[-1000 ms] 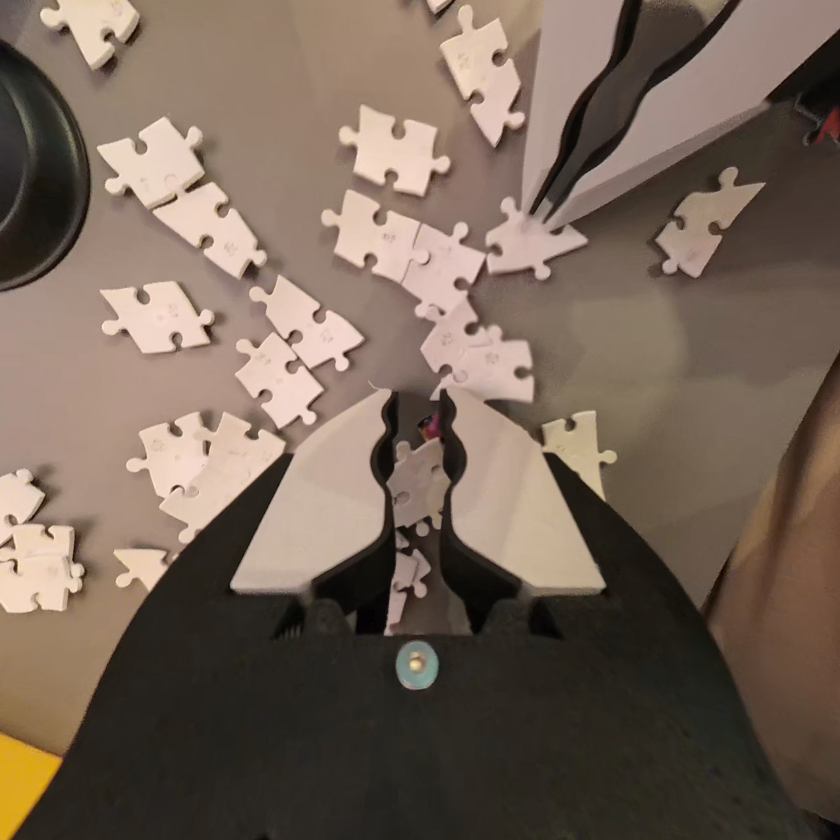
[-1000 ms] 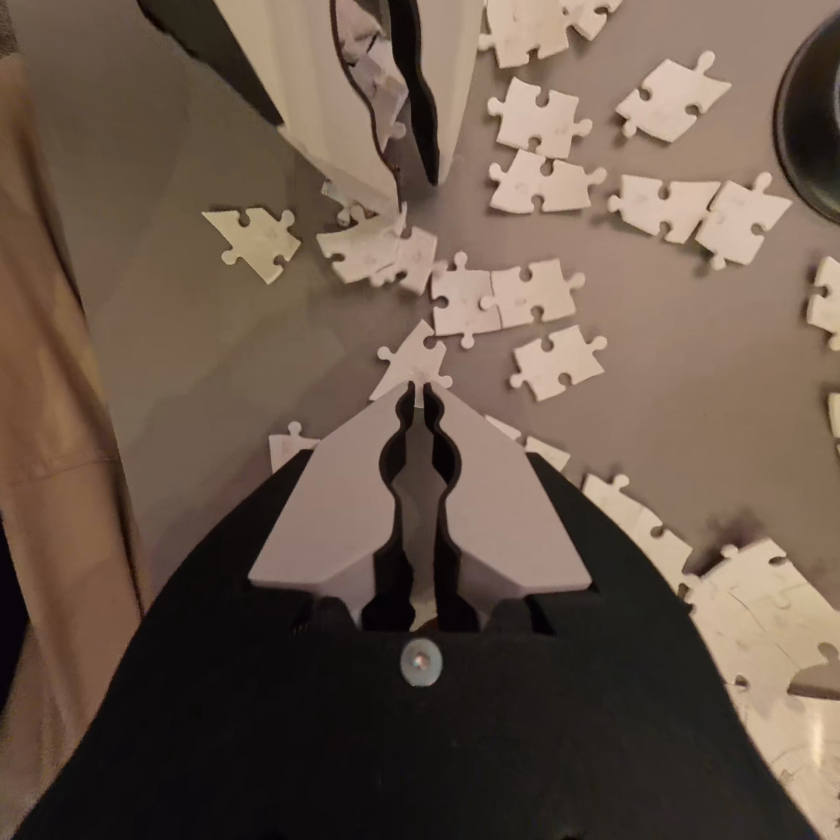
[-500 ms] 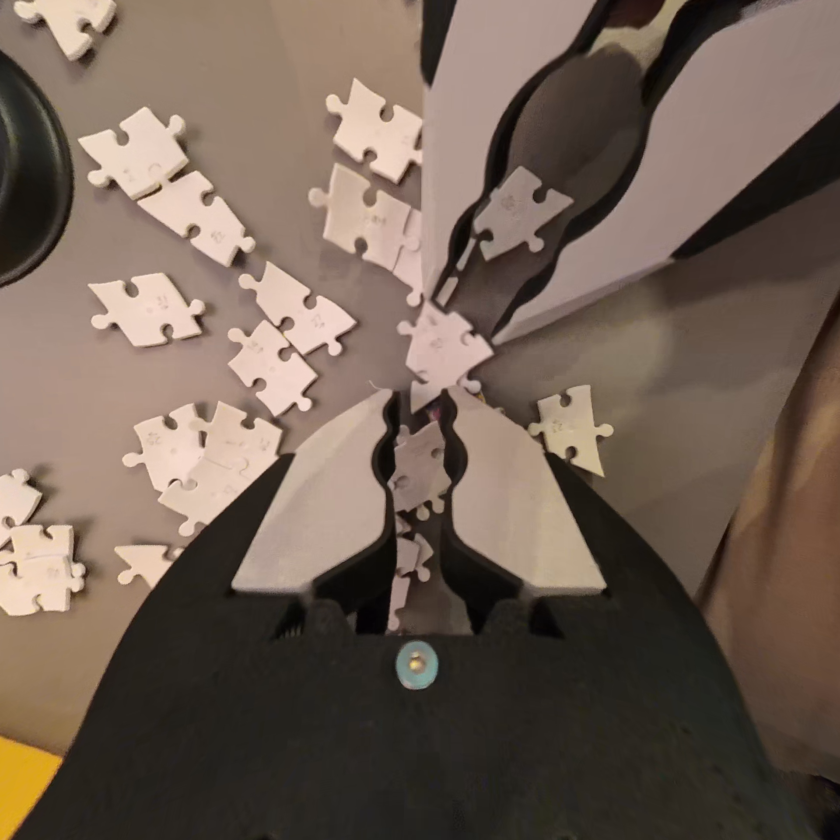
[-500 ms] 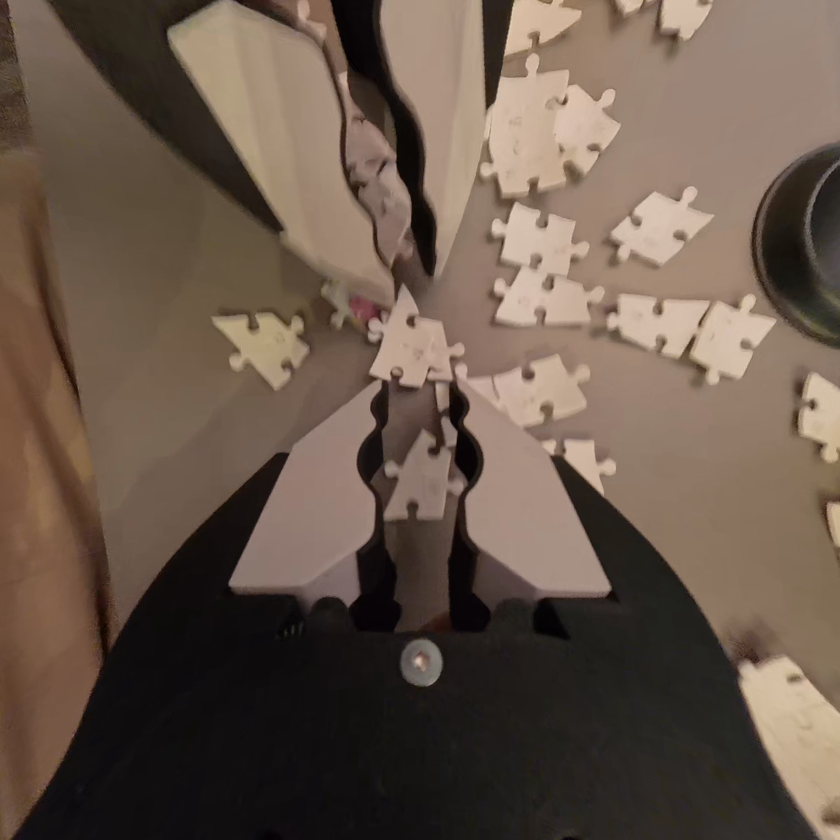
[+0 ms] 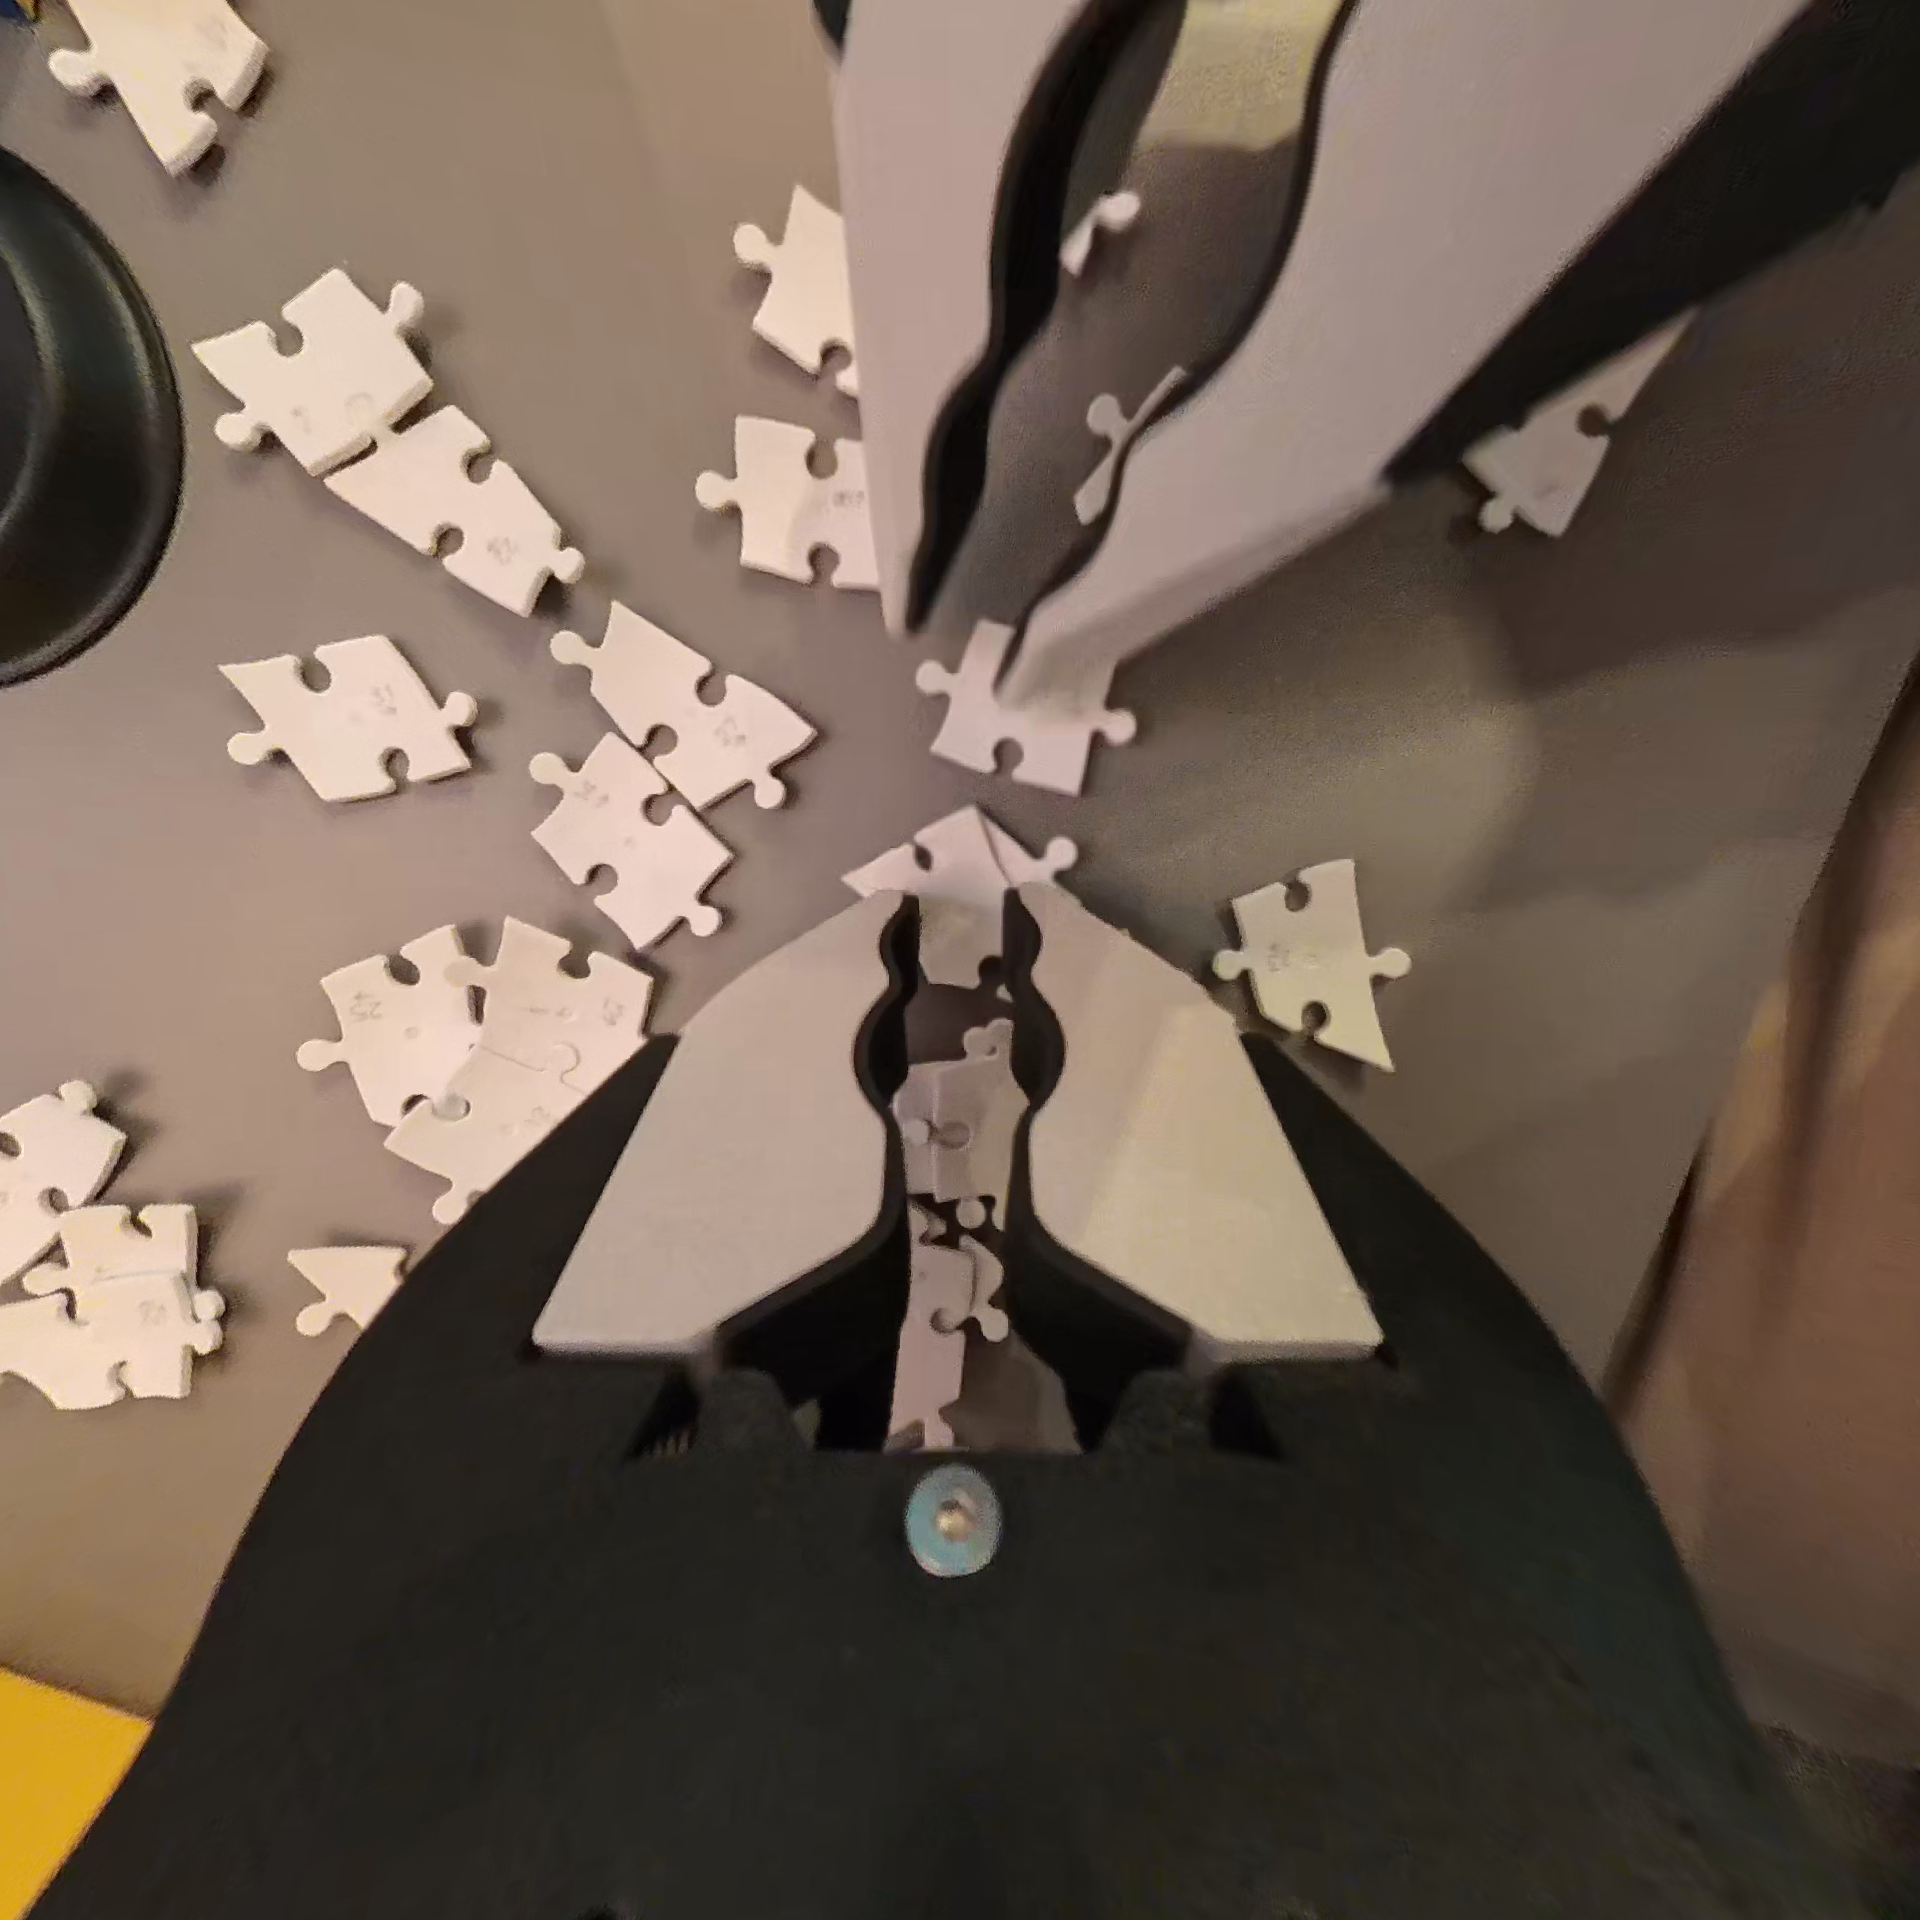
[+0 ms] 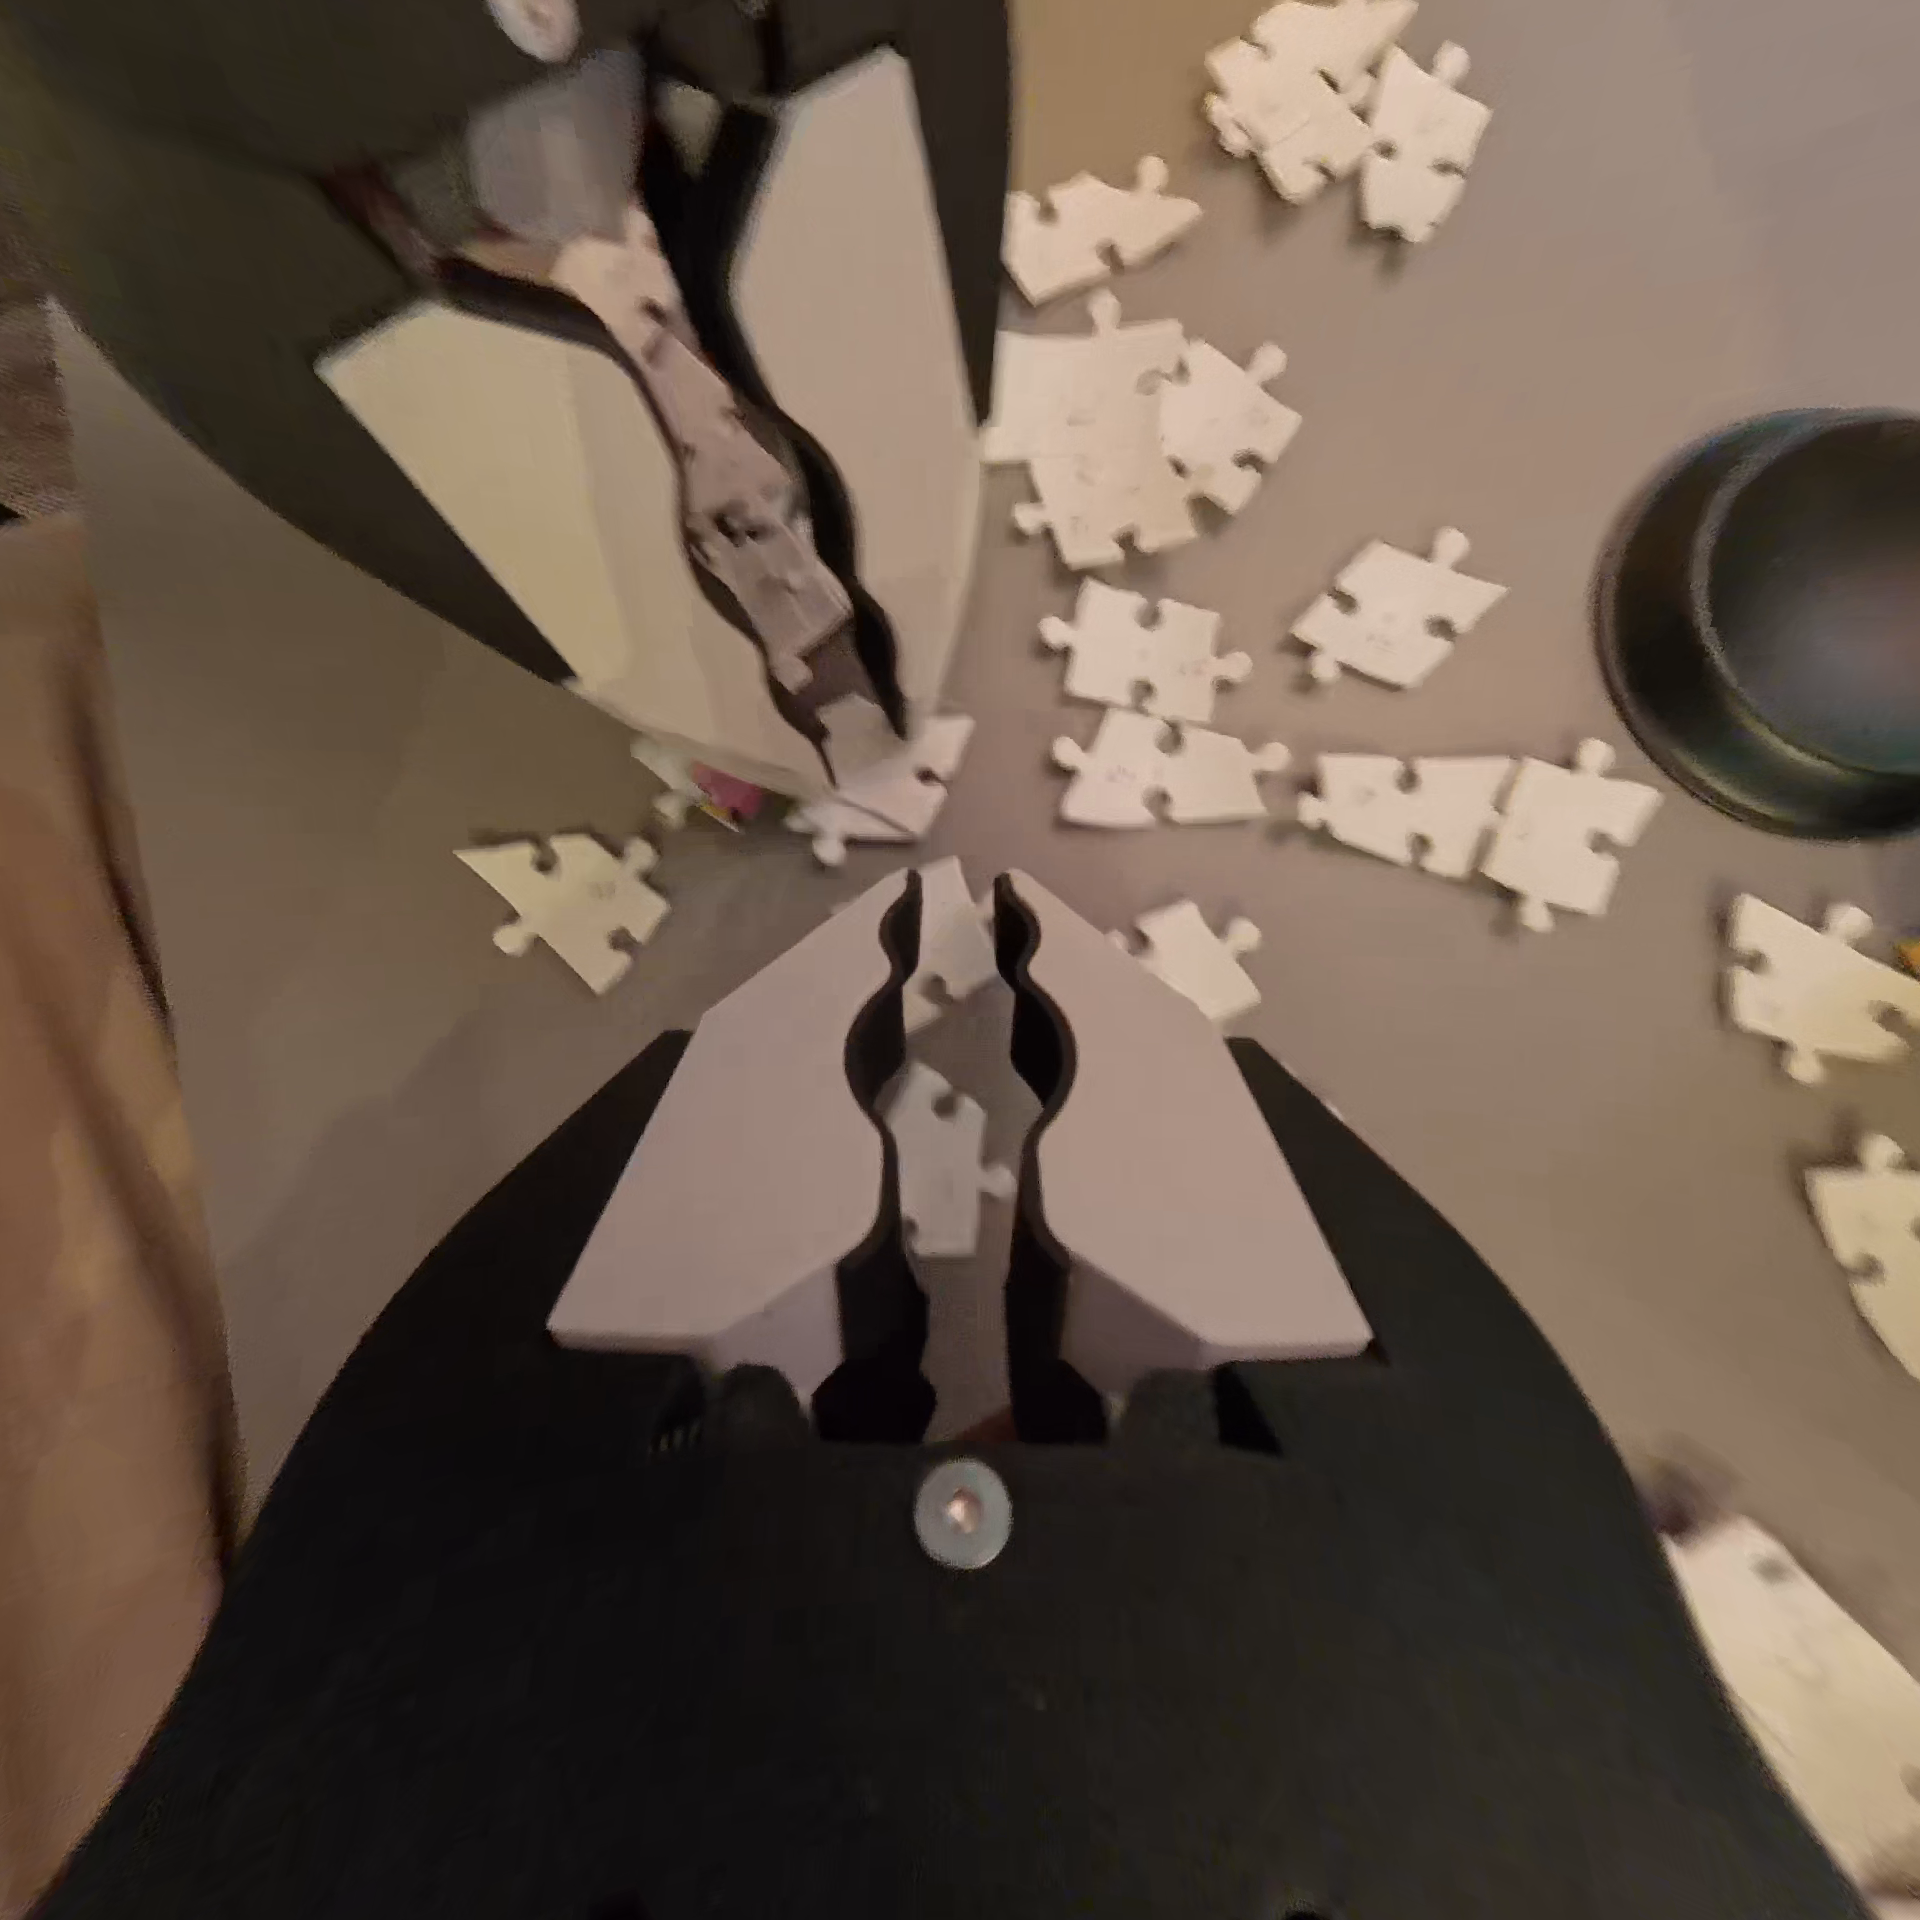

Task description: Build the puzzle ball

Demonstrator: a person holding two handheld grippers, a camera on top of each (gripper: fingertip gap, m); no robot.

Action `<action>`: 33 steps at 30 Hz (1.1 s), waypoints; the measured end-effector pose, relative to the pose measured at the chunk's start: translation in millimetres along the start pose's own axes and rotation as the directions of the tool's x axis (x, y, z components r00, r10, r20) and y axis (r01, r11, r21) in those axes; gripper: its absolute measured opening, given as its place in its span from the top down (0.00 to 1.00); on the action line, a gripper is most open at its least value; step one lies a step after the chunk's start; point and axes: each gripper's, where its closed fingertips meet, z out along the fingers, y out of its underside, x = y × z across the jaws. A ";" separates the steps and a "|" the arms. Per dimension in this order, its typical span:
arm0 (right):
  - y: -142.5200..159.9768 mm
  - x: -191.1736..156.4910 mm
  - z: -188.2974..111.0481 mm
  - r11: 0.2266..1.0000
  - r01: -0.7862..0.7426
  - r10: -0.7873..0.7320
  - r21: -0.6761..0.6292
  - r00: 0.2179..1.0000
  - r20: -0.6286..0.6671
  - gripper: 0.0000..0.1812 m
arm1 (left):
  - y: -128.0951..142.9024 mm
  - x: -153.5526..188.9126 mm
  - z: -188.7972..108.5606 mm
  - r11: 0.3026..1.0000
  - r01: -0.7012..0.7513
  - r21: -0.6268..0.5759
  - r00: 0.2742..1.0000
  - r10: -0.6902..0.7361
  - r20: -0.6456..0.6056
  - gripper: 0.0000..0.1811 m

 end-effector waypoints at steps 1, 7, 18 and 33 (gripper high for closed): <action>6.6 7.2 -4.8 1.000 0.002 -0.002 -0.022 1.000 -0.027 0.92 | 0.3 -0.9 0.3 1.000 0.005 -0.005 1.000 -0.005 0.002 0.93; 32.5 16.2 -11.8 0.996 -0.012 0.008 -0.085 0.999 -0.043 0.95 | 5.0 -14.6 -4.9 1.000 0.029 -0.011 0.998 -0.029 0.050 0.93; -8.4 -9.1 20.8 0.996 0.080 -0.080 -0.023 0.996 0.031 0.92 | 24.1 -38.4 -29.8 0.995 0.099 -0.007 0.989 -0.097 0.112 0.93; -19.0 7.8 11.7 0.998 0.067 -0.067 0.001 0.998 -0.012 0.92 | 43.0 -15.2 -25.1 0.995 0.022 -0.097 1.000 -0.022 -0.006 0.89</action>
